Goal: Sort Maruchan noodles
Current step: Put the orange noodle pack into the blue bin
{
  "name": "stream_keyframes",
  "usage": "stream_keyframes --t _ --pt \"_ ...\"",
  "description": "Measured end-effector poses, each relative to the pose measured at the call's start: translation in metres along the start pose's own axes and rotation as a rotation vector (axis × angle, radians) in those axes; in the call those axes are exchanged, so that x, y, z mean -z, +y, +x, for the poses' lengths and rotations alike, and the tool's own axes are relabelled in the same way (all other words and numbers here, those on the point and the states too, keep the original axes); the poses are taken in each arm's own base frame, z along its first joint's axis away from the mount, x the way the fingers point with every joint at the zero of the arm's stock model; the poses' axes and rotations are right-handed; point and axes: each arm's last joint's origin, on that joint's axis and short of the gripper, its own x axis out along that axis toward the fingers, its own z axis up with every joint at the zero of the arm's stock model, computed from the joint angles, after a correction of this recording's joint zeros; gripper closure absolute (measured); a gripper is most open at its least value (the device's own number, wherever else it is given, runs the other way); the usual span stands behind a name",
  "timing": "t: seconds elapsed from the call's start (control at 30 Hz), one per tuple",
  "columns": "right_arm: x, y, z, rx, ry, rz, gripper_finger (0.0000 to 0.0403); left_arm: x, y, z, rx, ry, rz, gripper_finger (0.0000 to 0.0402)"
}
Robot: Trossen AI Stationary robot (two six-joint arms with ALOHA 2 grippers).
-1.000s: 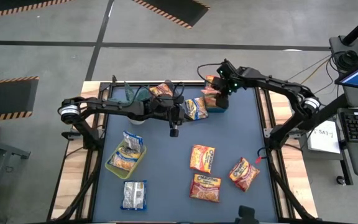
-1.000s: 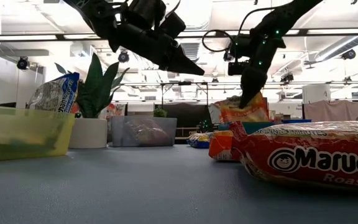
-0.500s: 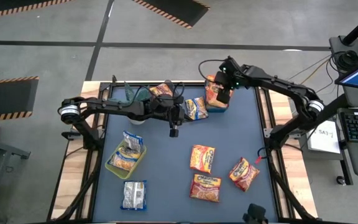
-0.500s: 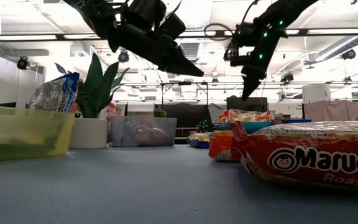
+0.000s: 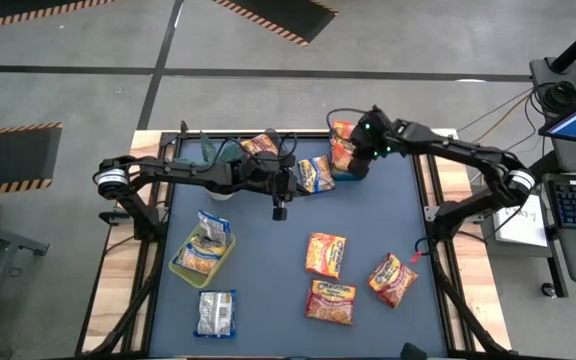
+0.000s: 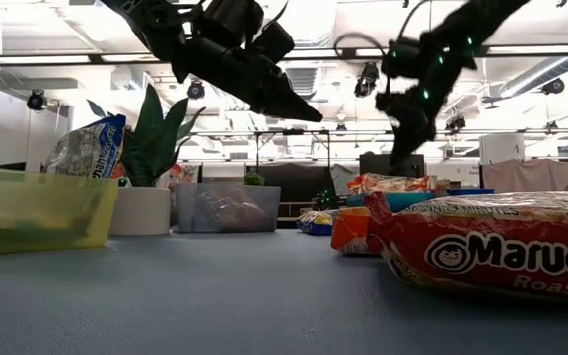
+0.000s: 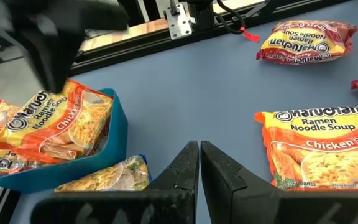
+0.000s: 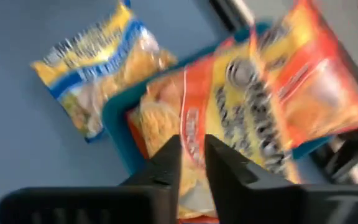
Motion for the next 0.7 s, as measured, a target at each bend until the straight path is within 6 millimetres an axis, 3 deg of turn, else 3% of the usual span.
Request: stream_keyframes --t 0.13,0.37,0.7 --pt "0.021 0.002 0.025 0.031 0.014 0.018 0.0389 0.000 0.000 0.000 0.001 0.000 0.000 0.0402" --pt "0.035 0.002 0.048 0.059 -0.031 0.016 0.0394 0.000 0.000 0.000 0.001 -0.001 0.000 0.0402" --pt "0.041 0.003 0.073 0.014 0.054 -0.022 0.0394 0.004 0.000 0.006 0.001 -0.002 0.000 0.0402"
